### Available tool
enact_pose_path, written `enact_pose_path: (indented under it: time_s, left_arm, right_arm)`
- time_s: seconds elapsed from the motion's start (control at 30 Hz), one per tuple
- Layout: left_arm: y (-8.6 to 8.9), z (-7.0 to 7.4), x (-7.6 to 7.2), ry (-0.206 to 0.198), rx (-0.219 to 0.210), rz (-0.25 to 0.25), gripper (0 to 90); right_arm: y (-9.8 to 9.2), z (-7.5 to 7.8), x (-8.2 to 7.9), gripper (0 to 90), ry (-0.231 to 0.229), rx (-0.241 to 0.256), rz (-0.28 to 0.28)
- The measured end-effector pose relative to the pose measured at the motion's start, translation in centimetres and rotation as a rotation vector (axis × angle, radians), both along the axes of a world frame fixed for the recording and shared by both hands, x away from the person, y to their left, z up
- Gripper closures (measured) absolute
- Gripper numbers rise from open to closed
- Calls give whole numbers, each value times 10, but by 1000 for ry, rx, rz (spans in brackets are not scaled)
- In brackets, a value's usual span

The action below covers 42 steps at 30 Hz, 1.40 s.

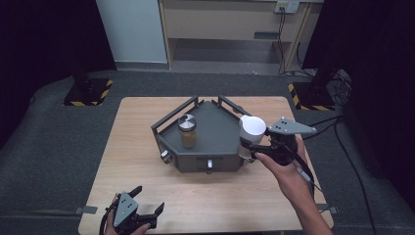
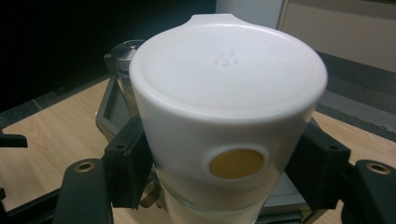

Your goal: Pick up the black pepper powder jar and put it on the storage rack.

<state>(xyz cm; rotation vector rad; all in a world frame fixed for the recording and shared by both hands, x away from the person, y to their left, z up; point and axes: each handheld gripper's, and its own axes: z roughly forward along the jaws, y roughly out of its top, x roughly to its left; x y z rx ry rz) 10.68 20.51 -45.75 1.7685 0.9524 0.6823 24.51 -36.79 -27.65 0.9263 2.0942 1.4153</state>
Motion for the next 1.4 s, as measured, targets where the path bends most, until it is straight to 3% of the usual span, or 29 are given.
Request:
enact_pose_path:
  time_s: [0.8, 1.07, 1.4]
  left_arm:
    - [0, -1, 2, 1, -9, -6, 40]
    - [-6, -2, 3, 0, -11, -25, 40]
    - [-5, -2, 3, 3, -20, -13, 33]
  right_arm:
    - [21, -9, 35, 309, 11, 12, -17]
    - [28, -15, 43, 309, 14, 17, -23]
    - [36, -25, 49, 309, 18, 3, -44]
